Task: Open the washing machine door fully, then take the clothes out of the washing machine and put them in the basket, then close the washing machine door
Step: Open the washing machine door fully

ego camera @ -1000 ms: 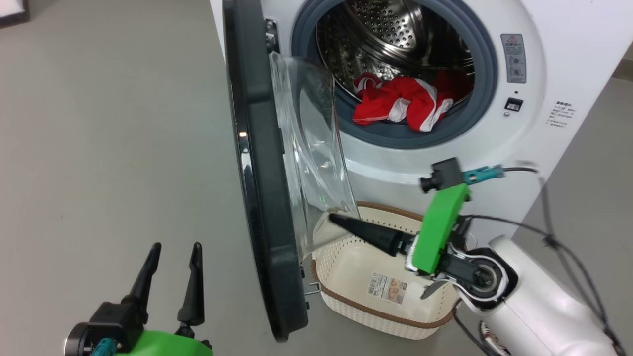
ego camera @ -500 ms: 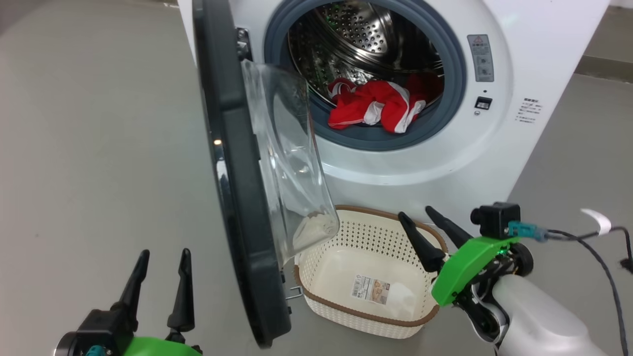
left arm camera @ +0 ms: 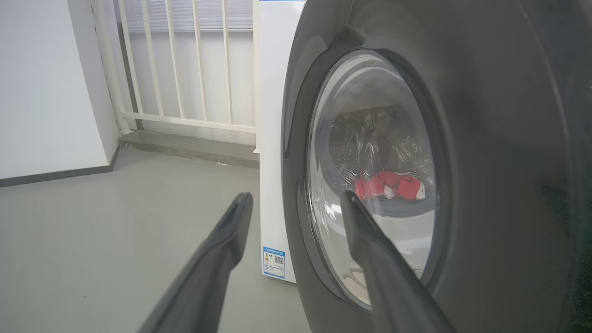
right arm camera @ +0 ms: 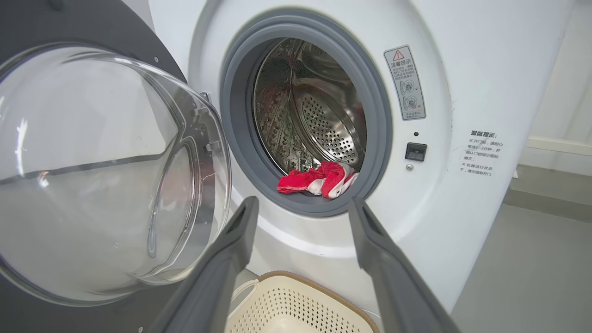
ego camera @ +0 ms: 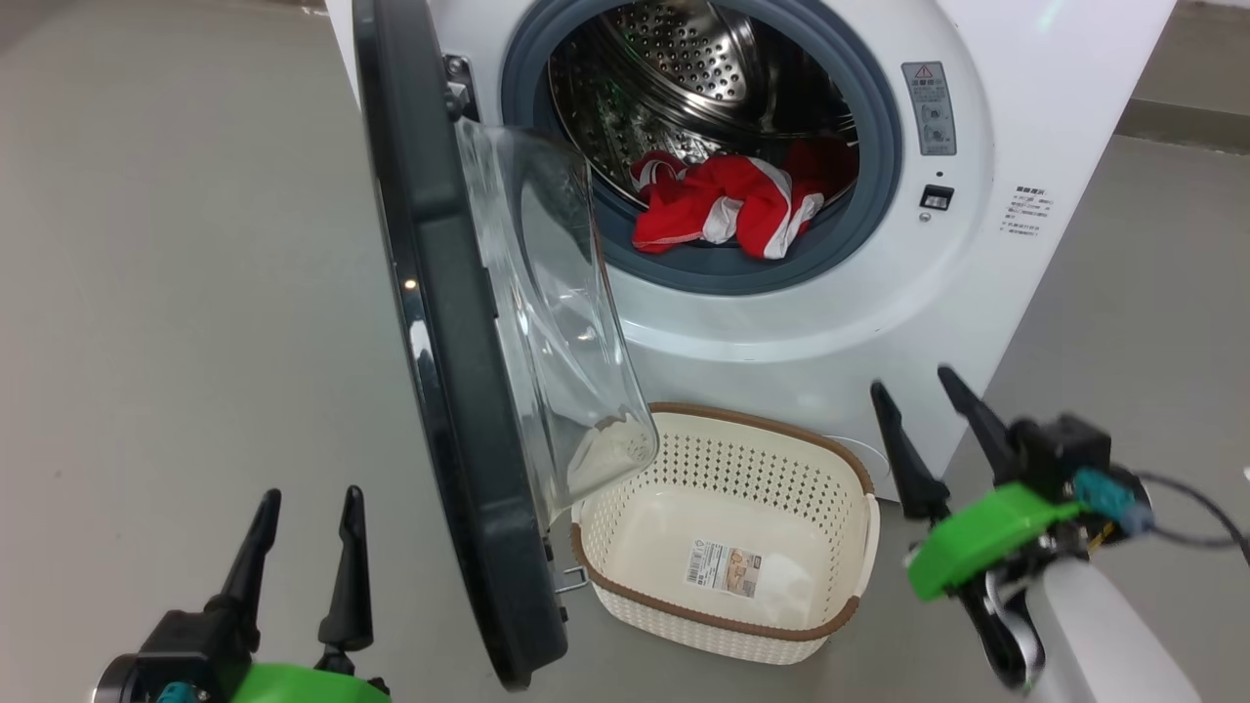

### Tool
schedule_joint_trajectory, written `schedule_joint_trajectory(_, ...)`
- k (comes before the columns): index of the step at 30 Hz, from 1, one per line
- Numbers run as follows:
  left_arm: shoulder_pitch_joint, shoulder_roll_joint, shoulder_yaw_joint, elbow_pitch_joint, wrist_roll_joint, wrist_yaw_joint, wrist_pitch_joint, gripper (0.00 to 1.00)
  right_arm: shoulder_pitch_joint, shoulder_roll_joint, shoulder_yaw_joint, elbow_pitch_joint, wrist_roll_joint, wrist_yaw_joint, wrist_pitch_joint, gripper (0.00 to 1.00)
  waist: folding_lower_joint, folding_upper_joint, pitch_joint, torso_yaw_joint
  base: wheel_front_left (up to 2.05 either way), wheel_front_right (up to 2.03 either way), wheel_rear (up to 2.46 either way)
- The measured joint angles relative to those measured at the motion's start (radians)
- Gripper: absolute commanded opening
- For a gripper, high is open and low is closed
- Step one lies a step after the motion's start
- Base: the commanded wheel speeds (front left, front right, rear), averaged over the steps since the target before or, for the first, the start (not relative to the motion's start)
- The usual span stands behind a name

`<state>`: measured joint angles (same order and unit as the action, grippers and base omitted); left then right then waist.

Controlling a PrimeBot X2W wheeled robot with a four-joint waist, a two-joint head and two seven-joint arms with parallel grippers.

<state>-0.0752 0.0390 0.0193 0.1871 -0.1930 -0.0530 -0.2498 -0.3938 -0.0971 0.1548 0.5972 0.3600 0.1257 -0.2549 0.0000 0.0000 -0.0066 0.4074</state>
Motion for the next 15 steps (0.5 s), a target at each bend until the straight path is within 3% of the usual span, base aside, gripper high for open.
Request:
schedule_joint_trajectory(6,0.0,0.0,0.001,-0.008,0.0,0.008,0.0,1.0,0.167,0.039,-0.116,-0.167,-0.098,0.0,0.0,1.0,0.0,0.0,-0.003,0.004,0.0,0.0,0.0)
schedule_joint_trajectory(15,0.015,0.0,0.002,-0.014,0.0,0.018,0.0,1.0,0.269,0.045,-0.141,-0.261,-0.105,0.0,0.0,1.0,0.0,0.0,-0.002,-0.003,0.0,0.0,0.0)
